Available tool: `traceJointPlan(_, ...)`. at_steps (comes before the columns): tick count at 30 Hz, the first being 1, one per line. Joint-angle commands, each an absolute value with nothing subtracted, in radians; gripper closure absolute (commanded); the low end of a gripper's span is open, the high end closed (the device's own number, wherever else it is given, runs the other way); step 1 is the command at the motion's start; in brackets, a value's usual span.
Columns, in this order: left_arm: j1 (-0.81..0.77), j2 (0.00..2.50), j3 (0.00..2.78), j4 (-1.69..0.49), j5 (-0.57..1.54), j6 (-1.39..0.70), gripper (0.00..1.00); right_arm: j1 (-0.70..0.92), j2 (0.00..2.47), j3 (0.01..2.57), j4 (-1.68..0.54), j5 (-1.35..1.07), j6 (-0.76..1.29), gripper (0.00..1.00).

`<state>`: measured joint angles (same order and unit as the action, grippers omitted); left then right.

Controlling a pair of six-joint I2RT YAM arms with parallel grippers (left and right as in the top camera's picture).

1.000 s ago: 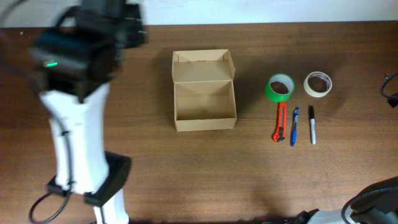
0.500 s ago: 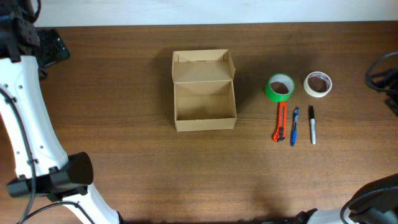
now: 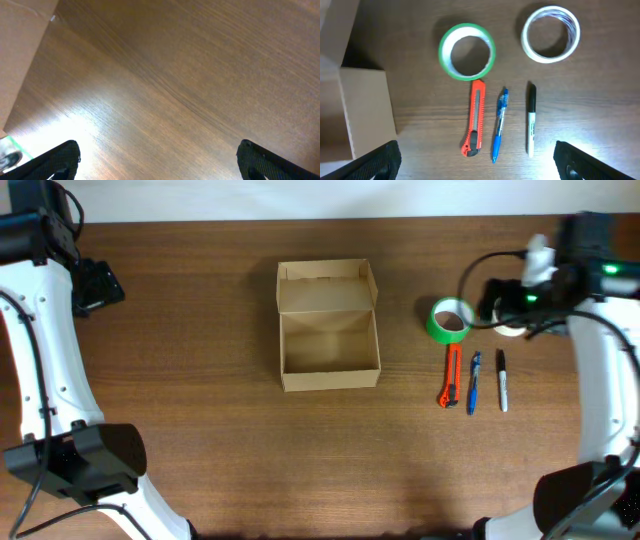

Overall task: Pack container
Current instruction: 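Reach the right gripper to the green tape roll and grasp it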

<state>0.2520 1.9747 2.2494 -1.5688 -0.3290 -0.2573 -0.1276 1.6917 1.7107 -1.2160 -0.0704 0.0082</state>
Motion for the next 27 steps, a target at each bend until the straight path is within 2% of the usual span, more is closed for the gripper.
traceJointPlan(1,0.258,1.977,2.237,-1.563,-0.325,-0.257,0.0,-0.096,1.728,1.733,-1.216,0.038,0.006,0.01)
traceJointPlan(3,0.258,1.977,2.237,-1.563,-0.325,-0.257,0.0,-0.102,1.753,1.733,-1.226,0.039,0.041,0.0)
traceJointPlan(6,0.258,1.977,2.237,-1.563,-0.325,-0.257,0.0,-0.12,1.79,1.733,-1.234,0.037,0.065,0.05)
traceJointPlan(14,0.258,1.977,2.237,-1.563,-0.325,-0.257,0.0,-0.165,1.911,1.733,-1.196,-0.017,0.143,0.06)
traceJointPlan(18,0.258,1.977,2.237,-1.563,-0.325,-0.257,0.0,-0.166,1.973,1.733,-1.145,-0.041,0.236,0.09)
traceJointPlan(21,0.258,1.977,2.237,-1.563,-0.325,-0.257,0.0,-0.166,2.011,1.733,-1.105,-0.059,0.323,0.16)
traceJointPlan(27,0.258,1.977,2.237,-1.563,-0.325,-0.257,0.0,-0.165,2.062,1.733,-1.02,-0.128,0.477,0.18)
